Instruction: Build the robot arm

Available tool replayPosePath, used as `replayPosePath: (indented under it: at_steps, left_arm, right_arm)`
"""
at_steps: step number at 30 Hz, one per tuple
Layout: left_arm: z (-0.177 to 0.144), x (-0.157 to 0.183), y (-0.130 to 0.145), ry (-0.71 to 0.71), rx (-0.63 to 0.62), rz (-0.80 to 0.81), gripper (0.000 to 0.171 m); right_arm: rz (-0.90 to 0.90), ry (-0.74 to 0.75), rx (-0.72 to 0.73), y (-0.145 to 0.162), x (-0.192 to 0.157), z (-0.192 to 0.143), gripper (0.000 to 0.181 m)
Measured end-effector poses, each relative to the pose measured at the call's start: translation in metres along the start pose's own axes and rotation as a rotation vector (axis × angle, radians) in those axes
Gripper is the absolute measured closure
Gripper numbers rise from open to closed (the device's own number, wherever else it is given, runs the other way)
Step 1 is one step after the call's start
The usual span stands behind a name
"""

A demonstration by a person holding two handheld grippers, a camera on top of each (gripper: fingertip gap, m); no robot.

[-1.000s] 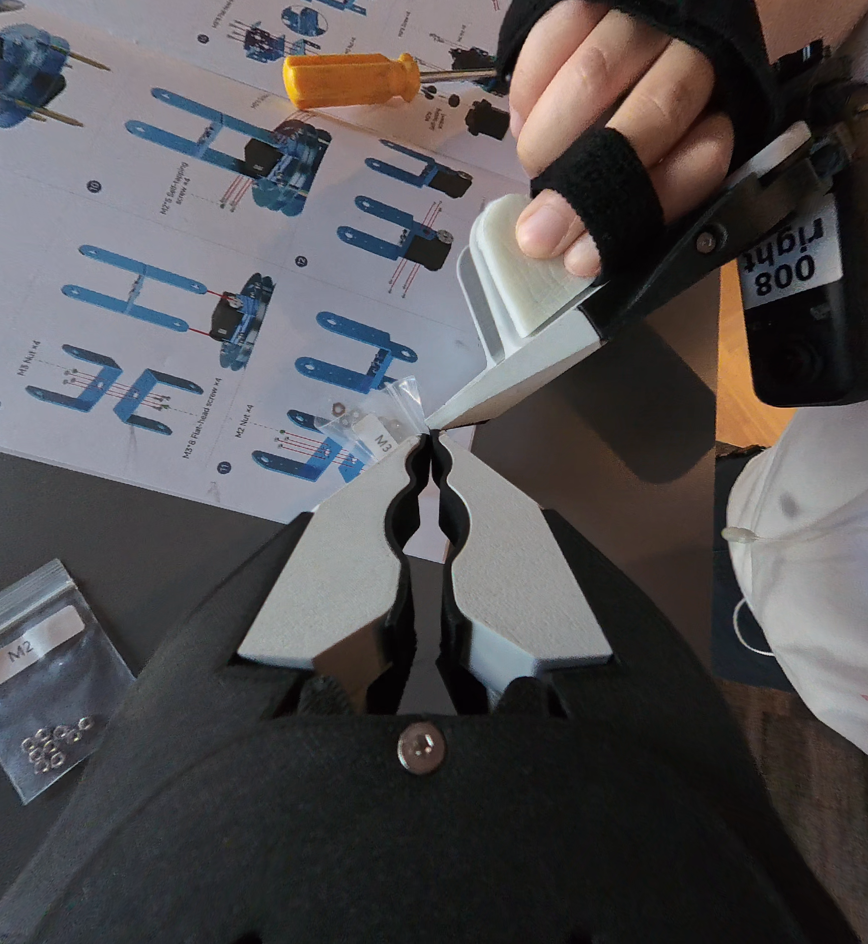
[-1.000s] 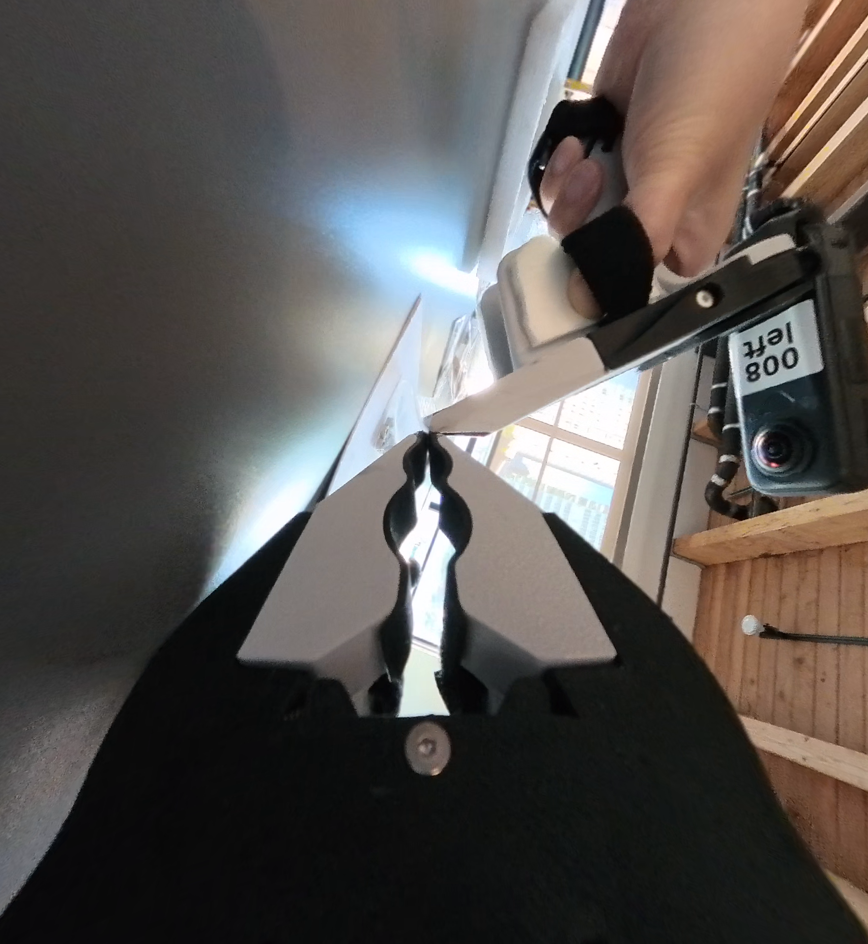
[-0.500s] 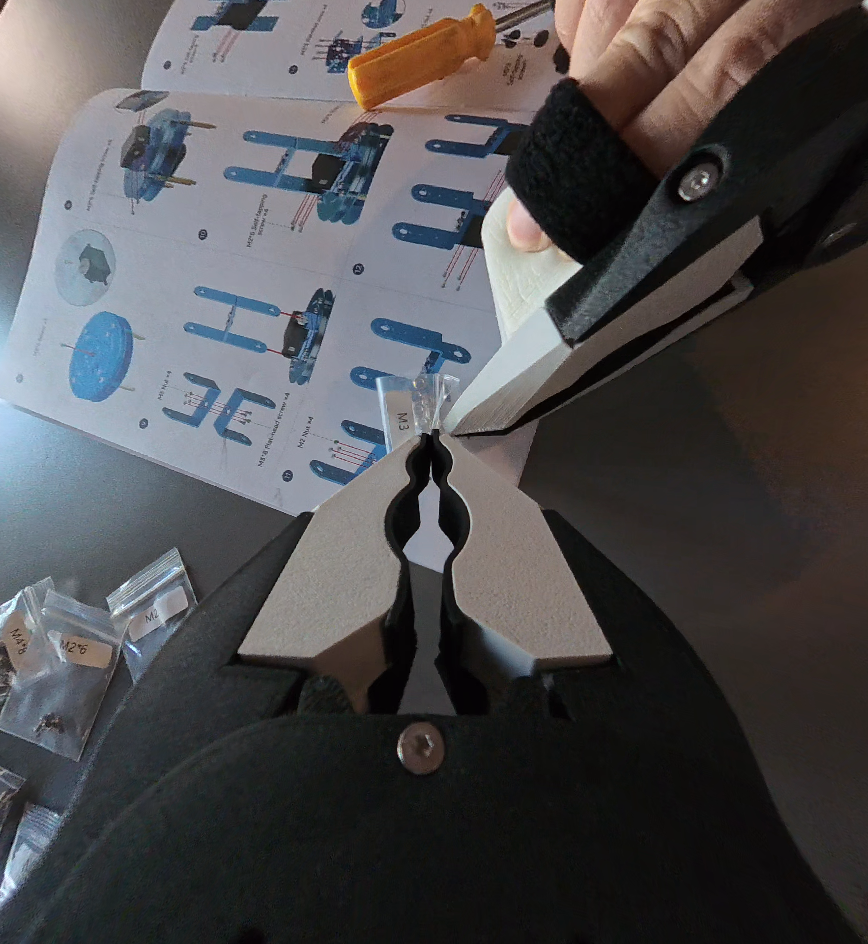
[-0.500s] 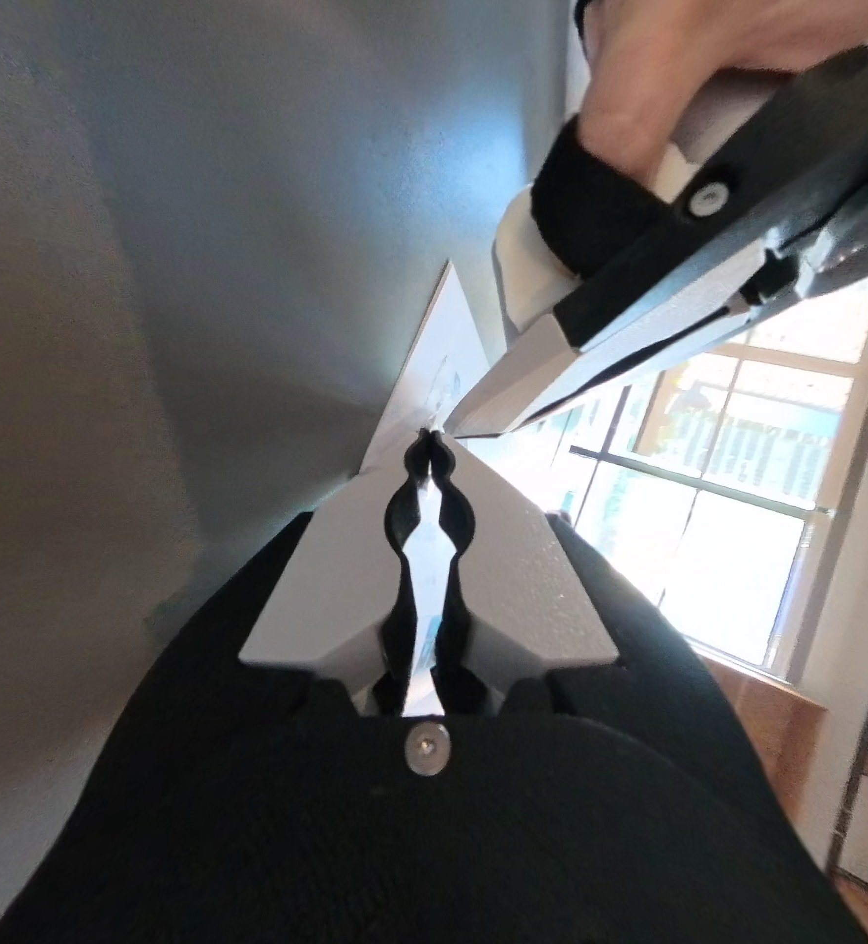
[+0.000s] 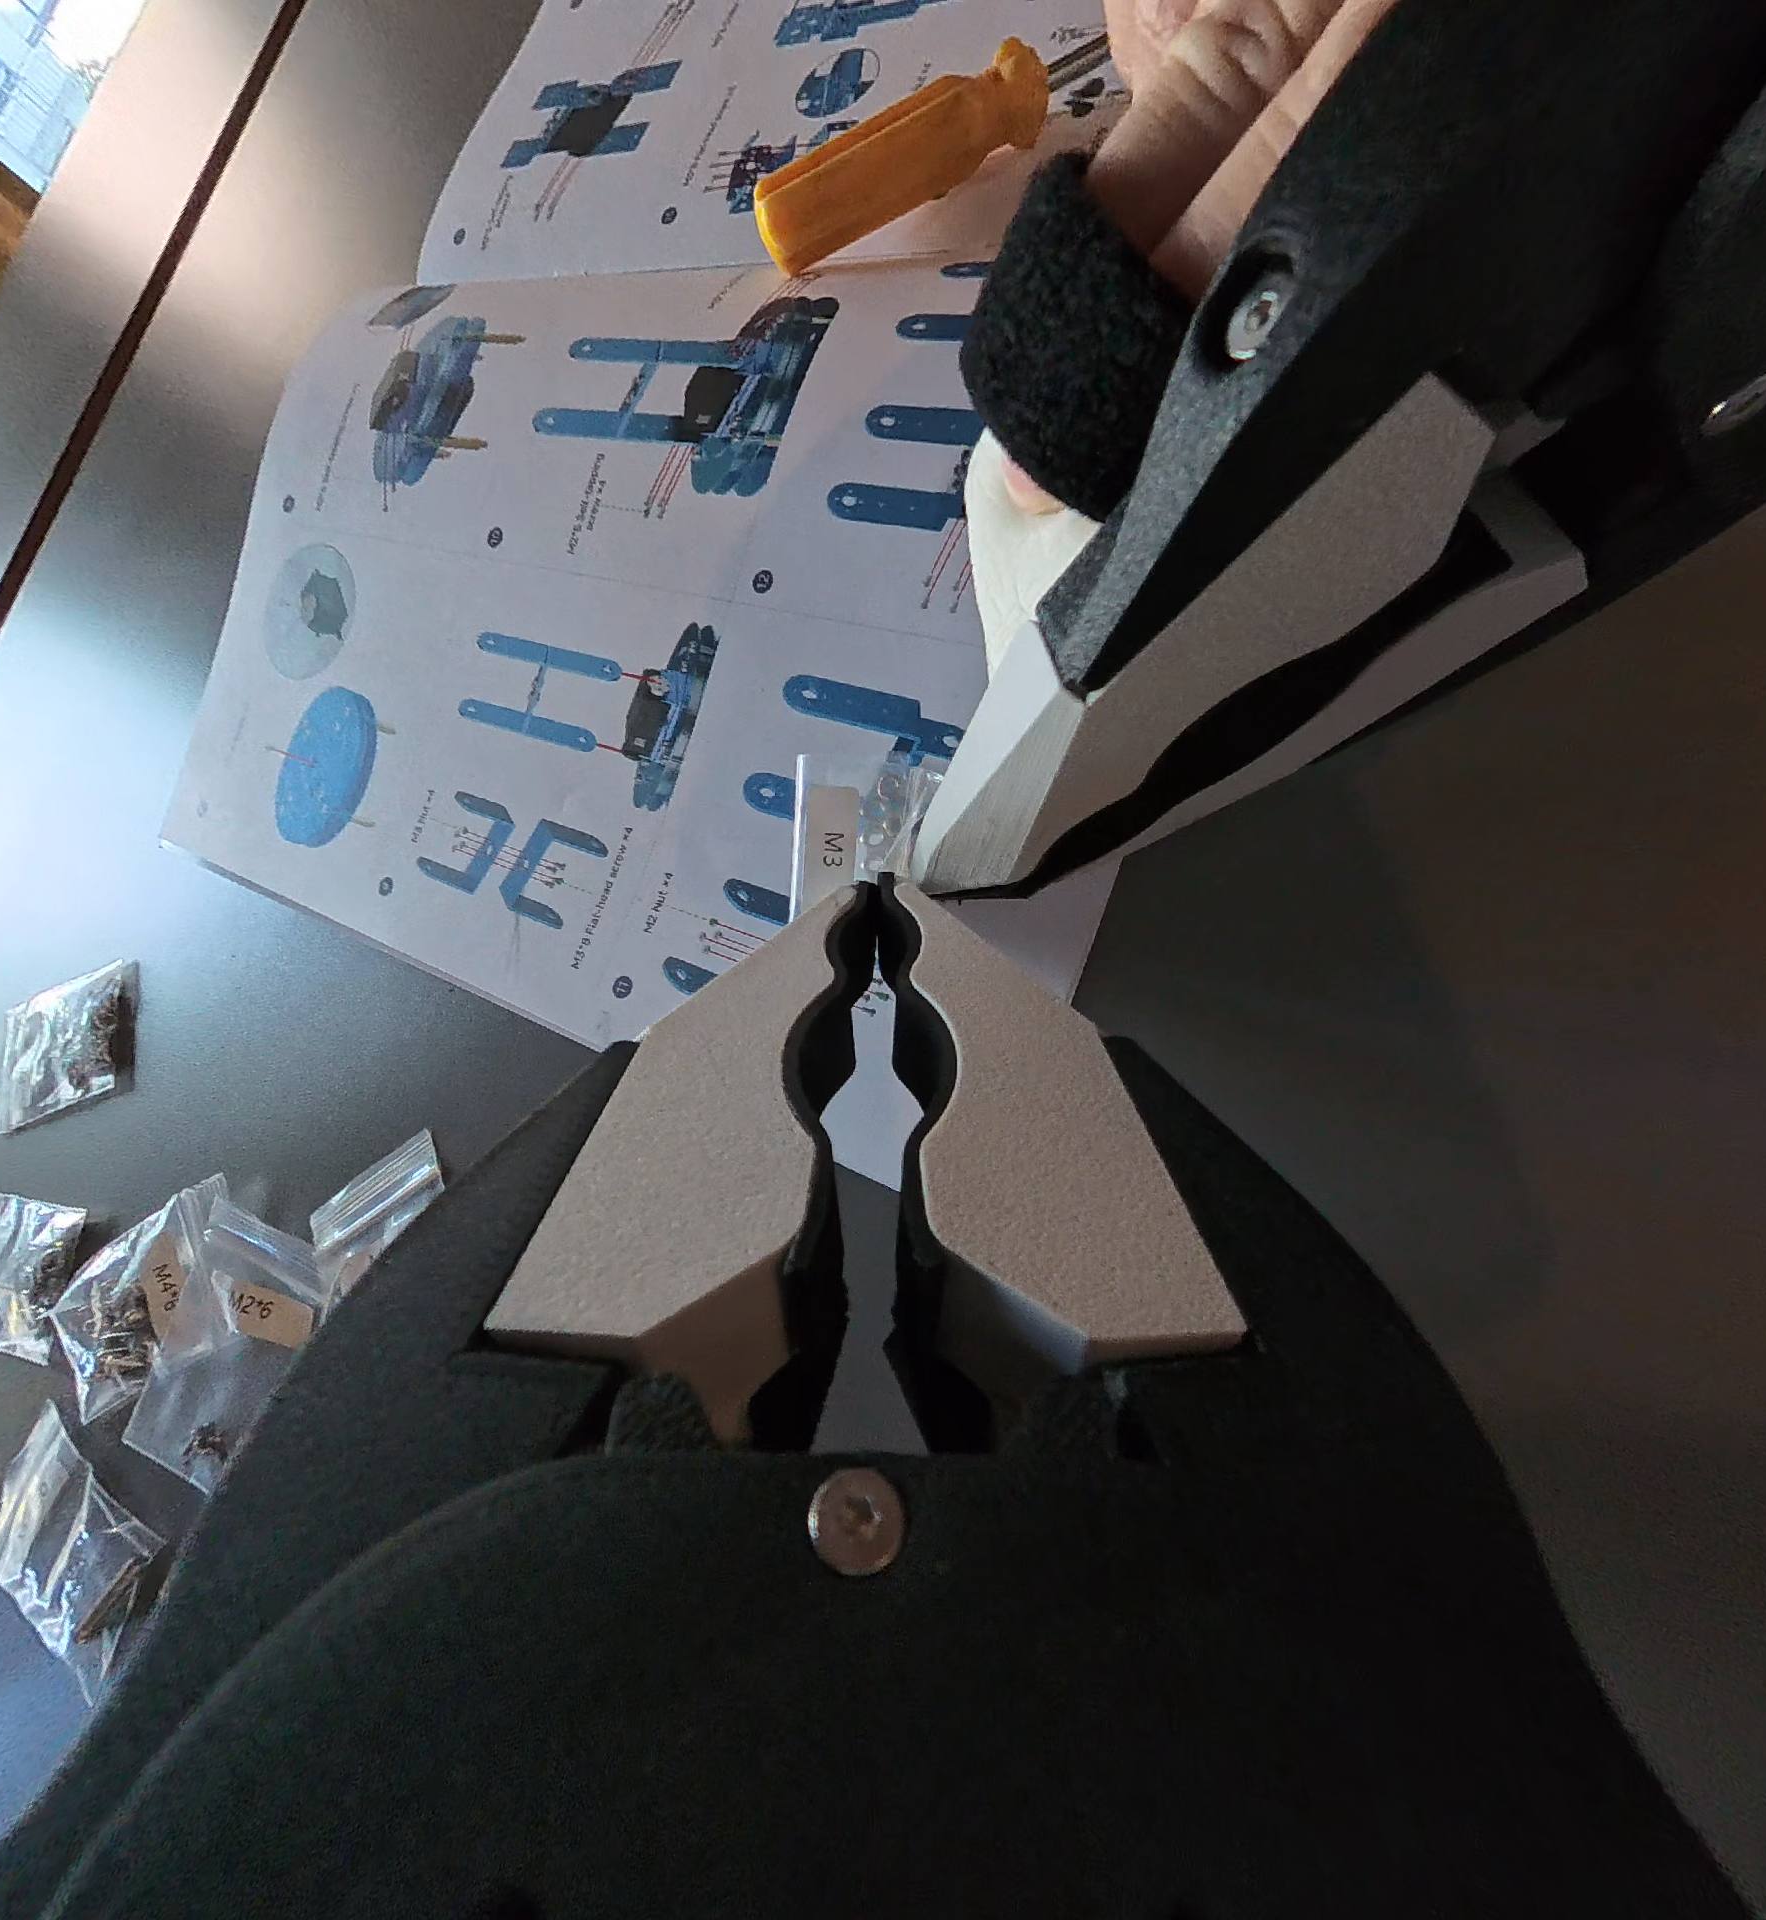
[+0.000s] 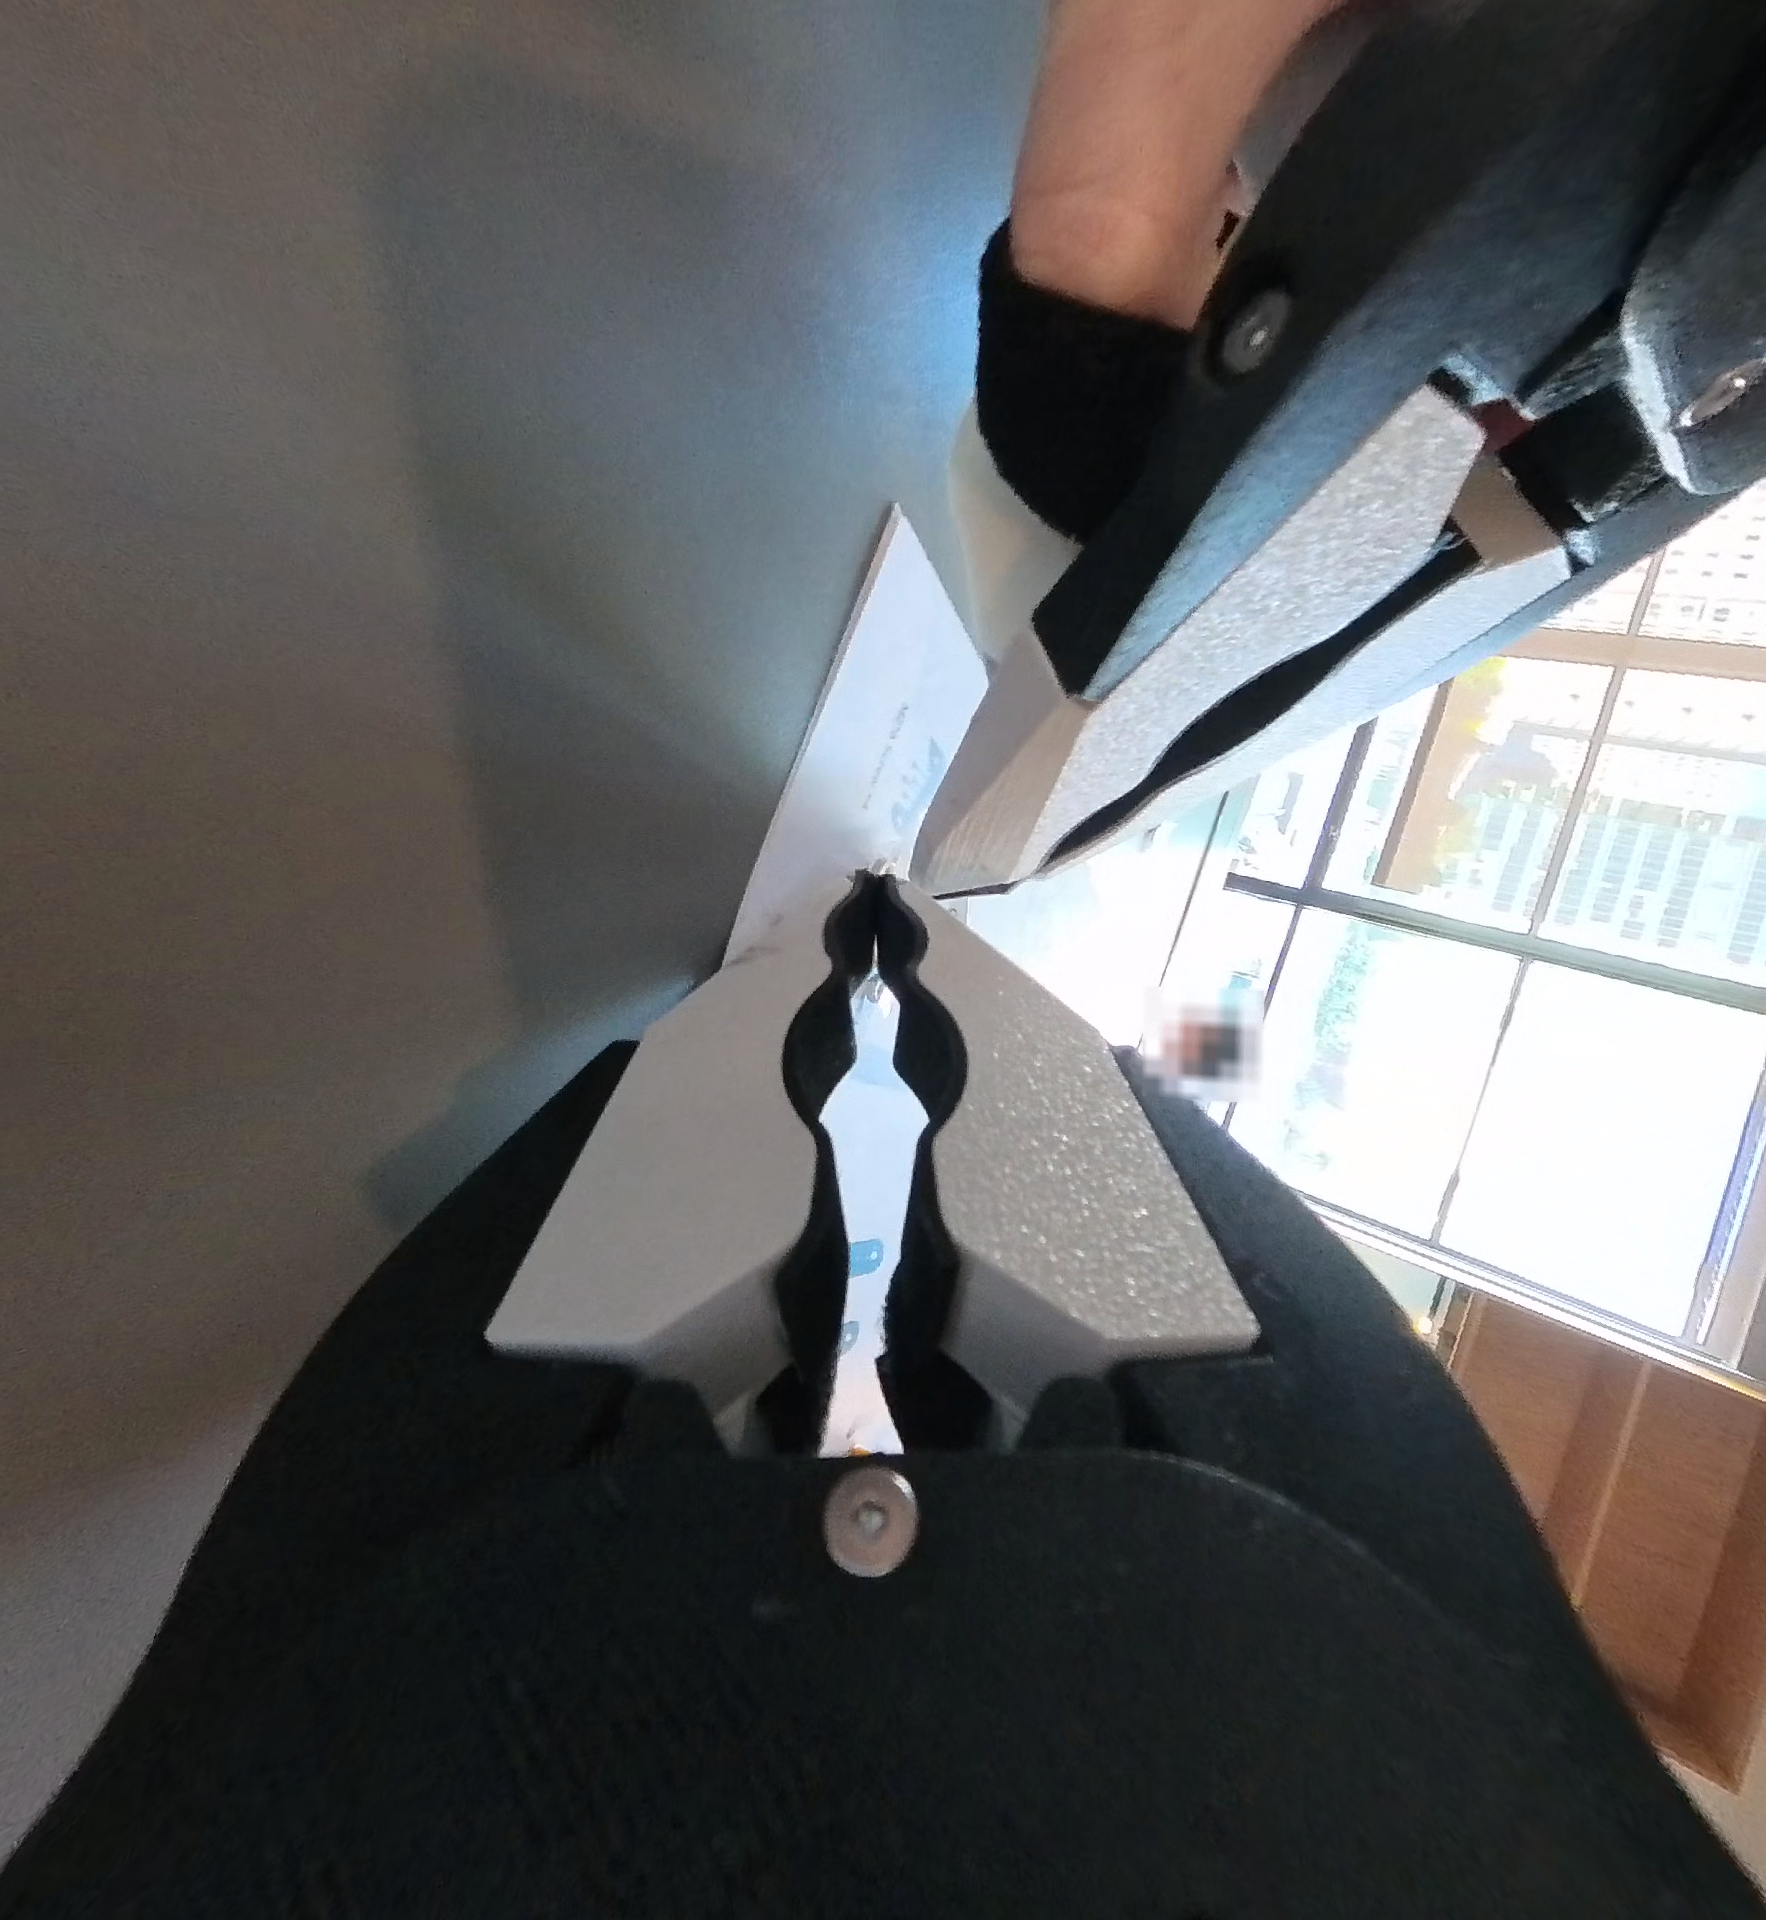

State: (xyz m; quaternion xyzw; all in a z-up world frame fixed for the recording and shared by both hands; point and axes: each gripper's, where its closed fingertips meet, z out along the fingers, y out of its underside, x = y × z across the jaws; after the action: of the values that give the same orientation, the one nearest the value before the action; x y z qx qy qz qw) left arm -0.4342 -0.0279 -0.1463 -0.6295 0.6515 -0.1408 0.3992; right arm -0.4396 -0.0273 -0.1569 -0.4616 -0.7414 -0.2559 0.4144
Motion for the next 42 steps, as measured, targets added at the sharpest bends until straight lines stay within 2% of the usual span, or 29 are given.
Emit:
replayPosePath:
  at_steps: [2,4,13,17,22,25,28,30,32,35,39,40,42]
  left_arm:
    - [-0.004,-0.009,-0.004,-0.047,0.033,-0.005,0.171]
    - [-0.006,-0.007,-0.007,-0.025,0.053,-0.021,0.171]
    - [-0.016,-0.016,-0.017,-0.031,0.133,-0.048,0.171]
    - [-0.022,-0.014,-0.024,0.034,0.183,-0.130,0.171]
    - [-0.026,-0.015,-0.026,0.101,0.206,-0.225,0.171]
    - [-0.029,-0.013,-0.027,0.192,0.232,-0.320,0.171]
    - [-0.029,-0.011,-0.027,0.272,0.244,-0.396,0.171]
    - [-0.028,-0.008,-0.026,0.301,0.238,-0.409,0.171]
    - [-0.025,-0.004,-0.025,0.308,0.220,-0.395,0.171]
    - [-0.023,0.001,-0.026,0.300,0.206,-0.372,0.171]
    - [-0.029,0.001,-0.029,0.363,0.237,-0.447,0.171]
    - [-0.031,0.002,-0.031,0.391,0.252,-0.470,0.171]
    - [-0.033,0.004,-0.035,0.440,0.277,-0.507,0.171]
  right_arm:
    - [0.016,-0.013,0.009,-0.001,-0.001,-0.001,0.181]
    - [0.037,-0.023,0.030,-0.005,-0.001,-0.001,0.181]
    - [0.033,0.127,0.036,0.001,0.022,-0.004,0.181]
    - [-0.033,0.215,0.040,-0.003,0.030,-0.008,0.178]
    - [-0.018,0.215,0.022,0.000,0.032,-0.010,0.176]
    - [-0.052,0.231,-0.033,0.006,0.034,-0.009,0.169]
    - [-0.046,0.211,-0.038,0.005,0.033,-0.008,0.172]
    - [-0.029,0.180,-0.038,0.004,0.031,-0.010,0.180]
    - [-0.015,0.112,-0.035,0.002,0.023,-0.010,0.181]
    - [-0.051,0.088,-0.050,0.003,0.019,-0.010,0.181]
    - [-0.230,0.159,-0.060,0.001,0.019,-0.010,0.172]
    - [-0.230,0.186,-0.039,-0.001,0.022,-0.012,0.179]
    - [-0.171,0.168,0.020,-0.005,0.023,-0.016,0.181]
